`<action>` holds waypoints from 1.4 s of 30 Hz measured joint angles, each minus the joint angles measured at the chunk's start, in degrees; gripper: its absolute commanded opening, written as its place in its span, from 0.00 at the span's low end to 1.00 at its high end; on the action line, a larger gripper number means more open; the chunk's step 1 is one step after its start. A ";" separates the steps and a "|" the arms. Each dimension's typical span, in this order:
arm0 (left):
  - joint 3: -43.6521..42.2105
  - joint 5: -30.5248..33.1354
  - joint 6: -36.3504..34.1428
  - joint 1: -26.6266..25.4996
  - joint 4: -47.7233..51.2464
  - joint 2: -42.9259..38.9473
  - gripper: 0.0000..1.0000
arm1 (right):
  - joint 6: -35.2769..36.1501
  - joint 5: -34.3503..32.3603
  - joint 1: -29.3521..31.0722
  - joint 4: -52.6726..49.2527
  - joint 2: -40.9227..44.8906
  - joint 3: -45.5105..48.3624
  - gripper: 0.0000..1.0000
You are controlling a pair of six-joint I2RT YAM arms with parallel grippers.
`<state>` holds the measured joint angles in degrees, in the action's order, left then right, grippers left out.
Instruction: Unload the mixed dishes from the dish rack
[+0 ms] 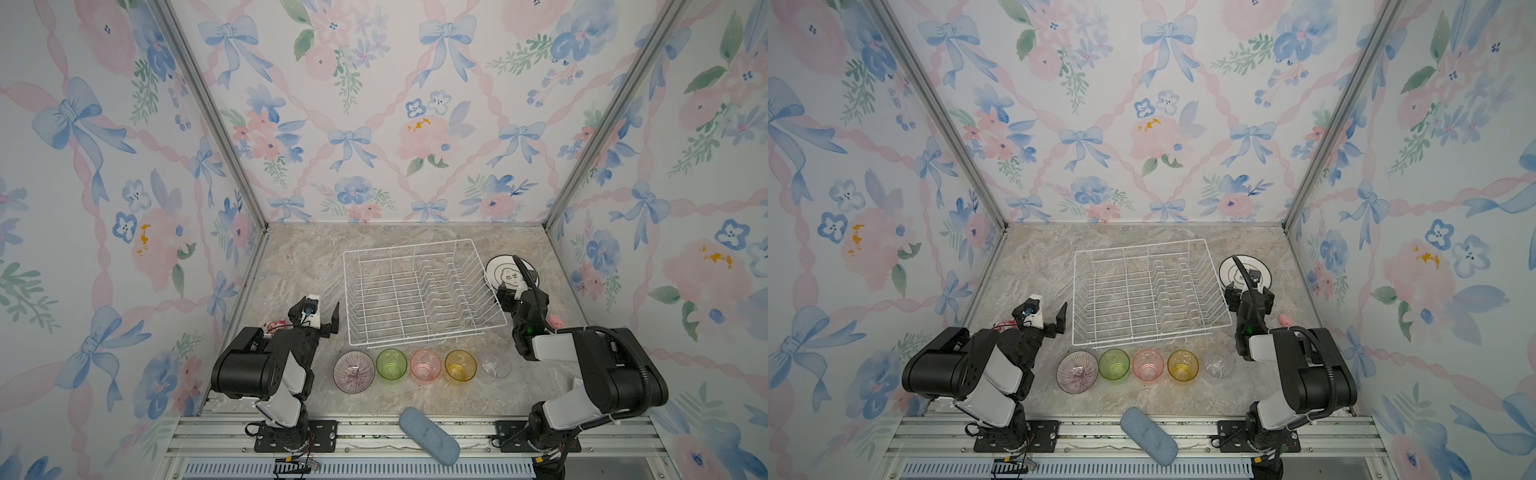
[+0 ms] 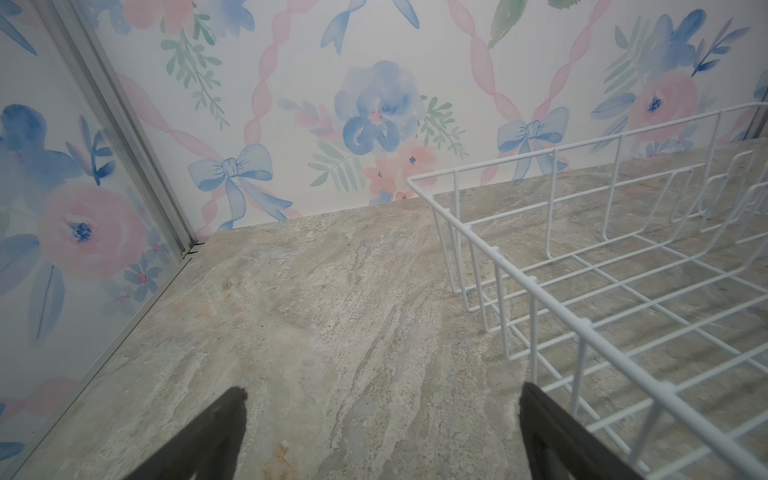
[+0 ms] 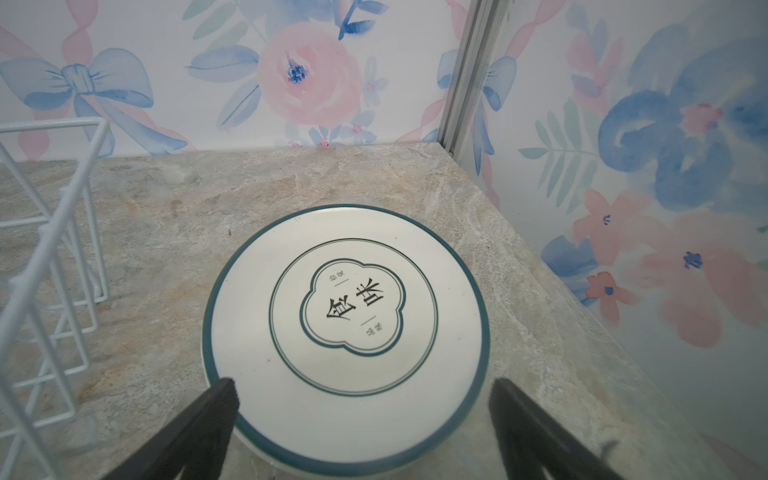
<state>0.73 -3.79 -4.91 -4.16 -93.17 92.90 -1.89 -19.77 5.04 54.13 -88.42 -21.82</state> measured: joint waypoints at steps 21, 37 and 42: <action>-0.15 -1.44 -0.70 -0.17 0.00 0.00 0.98 | 0.00 0.00 0.00 0.00 0.00 0.00 0.97; -0.15 -1.44 -0.72 -0.33 0.00 0.00 0.98 | 0.00 0.00 0.00 0.00 0.00 0.00 0.97; -0.15 -1.42 -1.09 -0.59 0.00 0.00 0.98 | 0.00 0.00 0.00 0.00 0.00 0.00 0.97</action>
<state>0.58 -5.21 -6.00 -4.75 -93.17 92.90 -1.89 -19.77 5.04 54.13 -88.42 -21.82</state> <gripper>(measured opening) 0.980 0.969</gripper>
